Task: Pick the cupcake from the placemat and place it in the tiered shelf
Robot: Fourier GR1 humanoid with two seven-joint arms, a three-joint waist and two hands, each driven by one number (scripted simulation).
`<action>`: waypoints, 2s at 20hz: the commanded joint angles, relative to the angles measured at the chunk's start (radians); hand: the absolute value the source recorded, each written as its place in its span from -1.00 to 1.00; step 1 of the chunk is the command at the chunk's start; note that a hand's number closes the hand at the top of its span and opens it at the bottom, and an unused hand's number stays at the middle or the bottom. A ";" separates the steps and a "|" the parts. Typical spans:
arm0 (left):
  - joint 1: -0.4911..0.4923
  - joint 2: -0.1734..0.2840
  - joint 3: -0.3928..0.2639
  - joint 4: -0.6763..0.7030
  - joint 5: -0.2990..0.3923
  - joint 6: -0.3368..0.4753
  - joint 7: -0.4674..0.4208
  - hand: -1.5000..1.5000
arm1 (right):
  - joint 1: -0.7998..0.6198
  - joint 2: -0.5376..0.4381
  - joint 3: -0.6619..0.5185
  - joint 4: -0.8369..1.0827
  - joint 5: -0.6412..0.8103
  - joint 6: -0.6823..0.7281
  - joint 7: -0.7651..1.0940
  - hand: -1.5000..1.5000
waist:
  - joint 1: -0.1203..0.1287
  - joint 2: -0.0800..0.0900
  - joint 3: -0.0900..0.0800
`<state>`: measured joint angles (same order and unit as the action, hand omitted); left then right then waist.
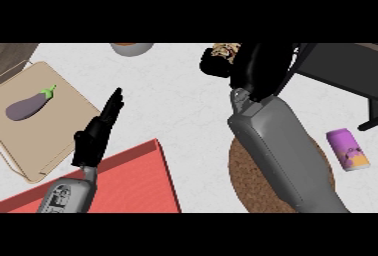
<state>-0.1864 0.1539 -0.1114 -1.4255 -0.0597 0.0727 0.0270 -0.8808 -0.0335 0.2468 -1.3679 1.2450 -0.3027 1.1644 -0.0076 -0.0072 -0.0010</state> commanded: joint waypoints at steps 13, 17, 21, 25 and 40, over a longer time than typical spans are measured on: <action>0.017 -0.021 -0.014 -0.011 -0.032 0.000 0.001 0.00 | -0.134 -0.120 -0.265 -0.095 0.181 0.246 0.045 1.00 | 0.005 0.004 0.001; 0.022 -0.035 -0.017 -0.042 -0.033 0.006 0.029 0.00 | -0.189 -0.159 -0.325 -0.063 0.202 0.255 0.016 1.00 | 0.011 0.005 0.001; -0.002 0.011 0.036 -0.009 0.010 -0.061 -0.001 0.00 | -0.222 -0.212 -0.379 0.028 0.191 0.238 -0.064 1.00 | 0.014 0.008 0.001; 0.012 0.007 0.046 -0.013 0.003 -0.059 -0.019 0.00 | -0.196 -0.247 -0.391 0.028 0.195 0.221 -0.117 1.00 | 0.013 0.007 0.001; 0.028 -0.022 0.022 -0.031 -0.046 -0.046 -0.011 0.00 | -0.238 -0.381 -0.409 0.390 0.235 0.022 -0.344 1.00 | 0.025 0.010 0.001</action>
<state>-0.1942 0.1242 -0.0816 -1.4191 -0.0951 0.0345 0.0144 -1.0957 -0.3973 -0.1629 -1.0615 1.4828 -0.2197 0.8790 0.0130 0.0039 0.0000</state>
